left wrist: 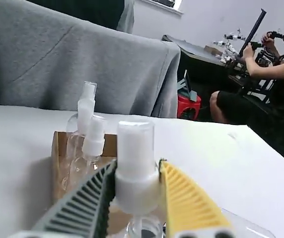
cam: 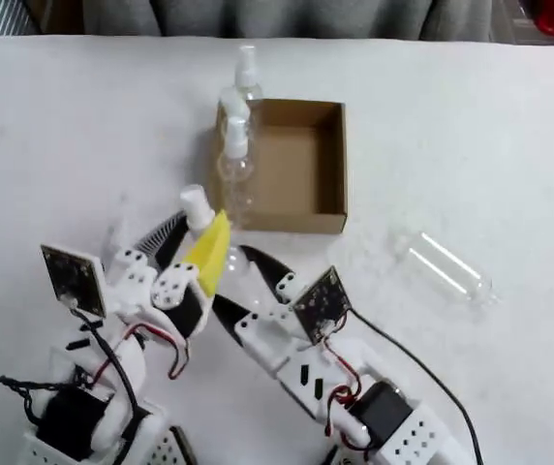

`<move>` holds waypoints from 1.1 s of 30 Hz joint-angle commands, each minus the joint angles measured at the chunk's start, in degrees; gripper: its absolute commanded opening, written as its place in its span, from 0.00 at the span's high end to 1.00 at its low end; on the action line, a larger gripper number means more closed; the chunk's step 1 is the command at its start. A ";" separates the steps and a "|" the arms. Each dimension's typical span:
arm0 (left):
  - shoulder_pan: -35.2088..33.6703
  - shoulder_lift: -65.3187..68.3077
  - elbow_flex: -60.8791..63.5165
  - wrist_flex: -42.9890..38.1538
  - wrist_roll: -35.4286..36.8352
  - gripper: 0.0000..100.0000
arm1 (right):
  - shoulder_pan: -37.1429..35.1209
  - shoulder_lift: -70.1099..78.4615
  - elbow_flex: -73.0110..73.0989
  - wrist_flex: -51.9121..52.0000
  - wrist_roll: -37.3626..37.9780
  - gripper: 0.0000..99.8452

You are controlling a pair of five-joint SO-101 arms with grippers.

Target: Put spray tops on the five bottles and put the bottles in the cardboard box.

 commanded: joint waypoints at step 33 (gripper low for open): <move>6.11 -6.64 2.99 6.86 -7.82 0.98 | 2.86 -0.57 -0.09 -0.04 -0.18 0.99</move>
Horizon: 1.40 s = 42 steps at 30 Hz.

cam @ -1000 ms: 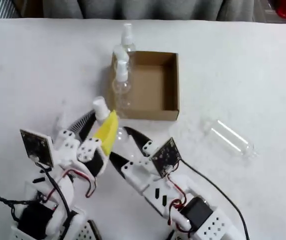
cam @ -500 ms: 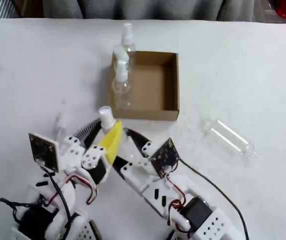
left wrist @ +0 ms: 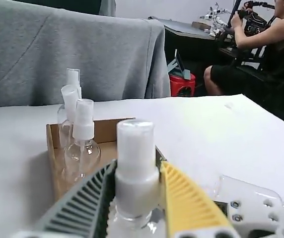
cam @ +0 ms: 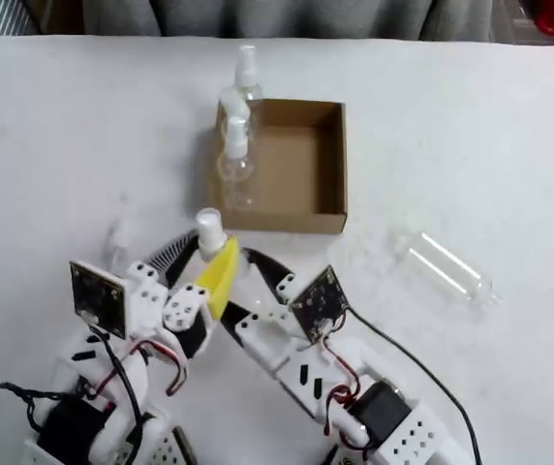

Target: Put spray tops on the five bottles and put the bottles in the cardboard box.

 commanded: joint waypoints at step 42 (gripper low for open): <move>-11.21 -0.13 -13.63 3.52 -0.44 0.76 | 2.68 -0.57 -0.88 -0.31 -0.18 0.99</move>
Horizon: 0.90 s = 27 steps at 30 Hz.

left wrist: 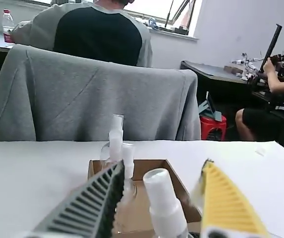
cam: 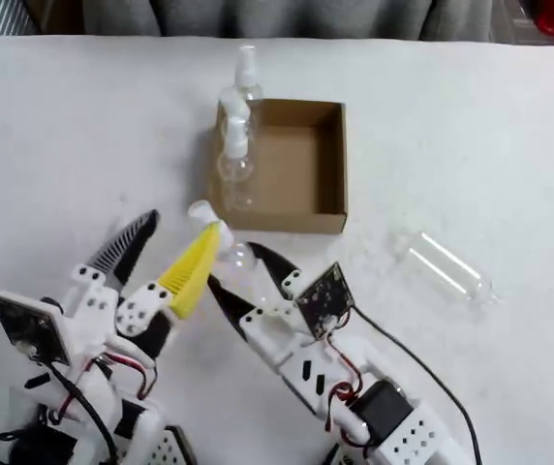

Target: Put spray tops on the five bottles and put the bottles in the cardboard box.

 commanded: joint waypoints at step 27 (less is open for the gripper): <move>-7.08 0.31 15.82 -22.42 -0.44 0.76 | 3.65 -9.10 0.62 -3.65 0.00 0.99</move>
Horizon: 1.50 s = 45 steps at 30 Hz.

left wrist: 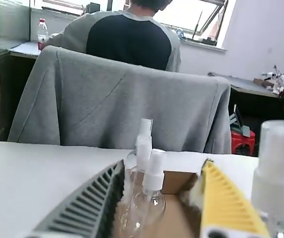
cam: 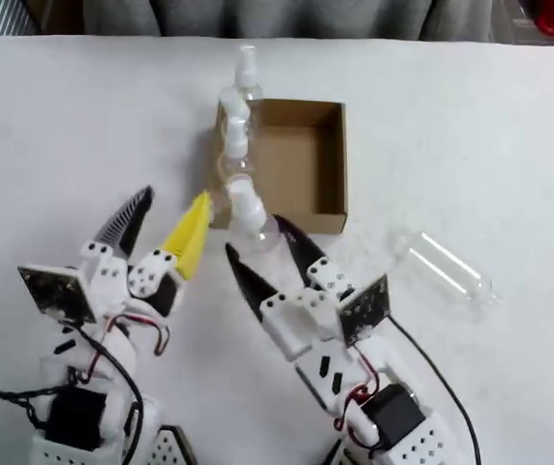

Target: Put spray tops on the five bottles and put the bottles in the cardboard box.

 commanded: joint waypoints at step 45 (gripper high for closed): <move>3.82 15.08 -13.45 10.02 3.87 0.76 | -1.01 -0.48 1.67 -0.48 0.18 0.99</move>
